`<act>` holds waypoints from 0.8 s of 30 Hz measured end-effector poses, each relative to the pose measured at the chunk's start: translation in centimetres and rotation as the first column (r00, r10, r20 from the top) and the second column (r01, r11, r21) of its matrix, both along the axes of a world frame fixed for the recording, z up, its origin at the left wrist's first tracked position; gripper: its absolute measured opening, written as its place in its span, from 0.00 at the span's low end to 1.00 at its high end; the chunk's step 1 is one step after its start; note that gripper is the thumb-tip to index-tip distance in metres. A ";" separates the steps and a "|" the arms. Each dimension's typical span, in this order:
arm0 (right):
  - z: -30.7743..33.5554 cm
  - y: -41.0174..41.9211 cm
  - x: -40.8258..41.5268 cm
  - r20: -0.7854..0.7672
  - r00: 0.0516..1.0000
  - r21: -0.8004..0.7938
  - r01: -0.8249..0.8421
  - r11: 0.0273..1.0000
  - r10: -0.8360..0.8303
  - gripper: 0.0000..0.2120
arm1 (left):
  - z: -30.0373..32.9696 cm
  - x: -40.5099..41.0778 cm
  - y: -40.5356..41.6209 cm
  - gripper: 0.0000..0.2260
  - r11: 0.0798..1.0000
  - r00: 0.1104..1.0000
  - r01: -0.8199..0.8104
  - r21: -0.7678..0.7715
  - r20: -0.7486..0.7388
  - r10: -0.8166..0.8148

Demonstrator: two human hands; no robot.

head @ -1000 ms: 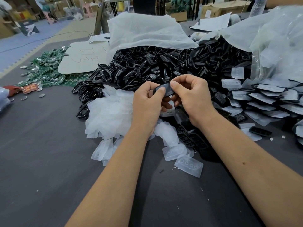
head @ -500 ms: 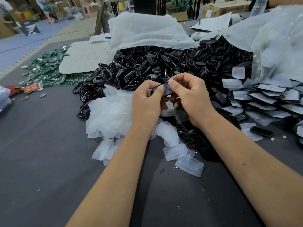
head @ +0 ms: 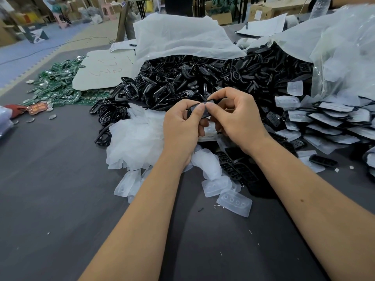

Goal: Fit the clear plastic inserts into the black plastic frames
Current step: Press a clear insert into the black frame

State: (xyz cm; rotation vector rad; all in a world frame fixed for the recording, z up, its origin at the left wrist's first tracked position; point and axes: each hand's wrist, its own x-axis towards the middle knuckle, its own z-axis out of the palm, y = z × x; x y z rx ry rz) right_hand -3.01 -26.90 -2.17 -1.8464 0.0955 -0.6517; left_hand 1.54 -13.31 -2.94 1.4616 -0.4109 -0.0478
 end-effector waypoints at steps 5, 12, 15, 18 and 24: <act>0.2 -0.8 -0.2 -0.025 0.999 0.087 -0.038 0.996 0.040 0.05 | 0.1 -0.1 -0.1 0.07 0.999 1.000 0.017 0.027 0.008 -0.018; 0.1 -0.9 0.0 -0.034 0.998 0.150 -0.048 0.988 0.054 0.07 | 0.0 -0.1 -0.1 0.07 0.999 0.999 0.017 0.041 0.038 -0.018; 0.1 -0.8 -0.2 -0.022 0.999 0.140 -0.036 0.989 0.040 0.06 | 0.0 -0.1 -0.1 0.08 0.999 0.999 0.018 0.049 0.030 -0.020; 0.2 -0.5 -0.2 0.000 1.000 0.094 0.006 0.996 -0.006 0.06 | 0.1 0.0 -0.1 0.08 1.000 1.000 0.000 0.024 -0.009 0.000; 0.8 -0.3 -1.0 0.181 0.982 -0.345 0.106 0.933 -0.044 0.12 | 0.8 -0.2 0.1 0.10 0.988 0.980 -0.015 -0.152 -0.200 -0.016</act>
